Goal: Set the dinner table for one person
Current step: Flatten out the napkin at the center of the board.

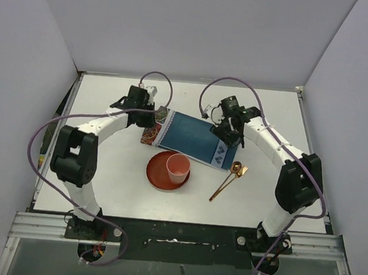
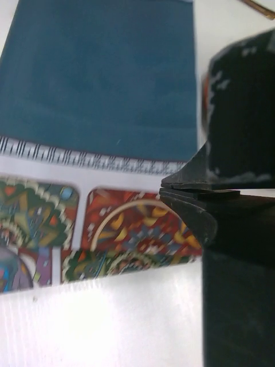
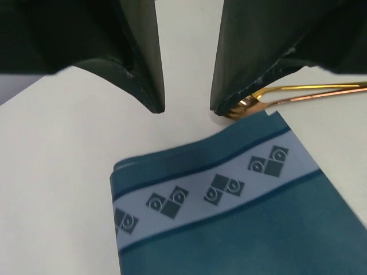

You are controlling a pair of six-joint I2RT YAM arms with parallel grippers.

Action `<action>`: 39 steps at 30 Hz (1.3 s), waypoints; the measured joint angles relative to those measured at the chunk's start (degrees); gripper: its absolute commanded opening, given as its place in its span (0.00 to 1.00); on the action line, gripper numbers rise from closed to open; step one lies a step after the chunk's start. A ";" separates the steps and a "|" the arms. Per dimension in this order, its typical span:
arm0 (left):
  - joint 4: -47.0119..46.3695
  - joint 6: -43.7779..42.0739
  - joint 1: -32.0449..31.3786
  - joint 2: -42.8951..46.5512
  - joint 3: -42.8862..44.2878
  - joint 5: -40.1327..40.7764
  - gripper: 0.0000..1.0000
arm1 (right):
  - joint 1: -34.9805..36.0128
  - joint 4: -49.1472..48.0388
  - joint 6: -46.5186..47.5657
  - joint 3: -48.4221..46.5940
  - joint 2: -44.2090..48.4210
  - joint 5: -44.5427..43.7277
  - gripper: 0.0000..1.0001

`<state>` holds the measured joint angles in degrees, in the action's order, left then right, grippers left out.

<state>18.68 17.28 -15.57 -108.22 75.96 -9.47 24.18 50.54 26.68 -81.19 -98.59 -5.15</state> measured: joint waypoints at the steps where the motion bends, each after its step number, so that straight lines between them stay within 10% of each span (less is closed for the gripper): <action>1: 0.83 -0.46 -1.84 3.17 -1.42 0.87 0.00 | 1.27 -1.36 0.02 0.26 0.66 0.00 0.41; 5: 1.29 -1.01 -3.08 10.82 -3.85 5.01 0.16 | 7.21 -6.71 0.79 2.38 2.62 -1.51 0.44; 12: 1.97 2.67 4.70 12.46 -5.46 8.85 0.36 | 12.85 -10.62 1.51 8.68 3.17 -2.84 0.79; 18: 0.50 8.39 13.46 9.20 -6.29 5.07 0.41 | 12.00 -11.65 0.20 10.75 2.36 -2.75 0.81; 39: -5.44 18.29 11.65 0.15 -6.82 -5.66 0.40 | 14.27 -13.62 -1.27 17.03 -2.54 3.30 0.79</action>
<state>13.23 35.57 -3.92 -108.07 69.14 -15.14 38.46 36.93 25.41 -64.16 -101.12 -1.85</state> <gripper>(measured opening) 0.398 0.796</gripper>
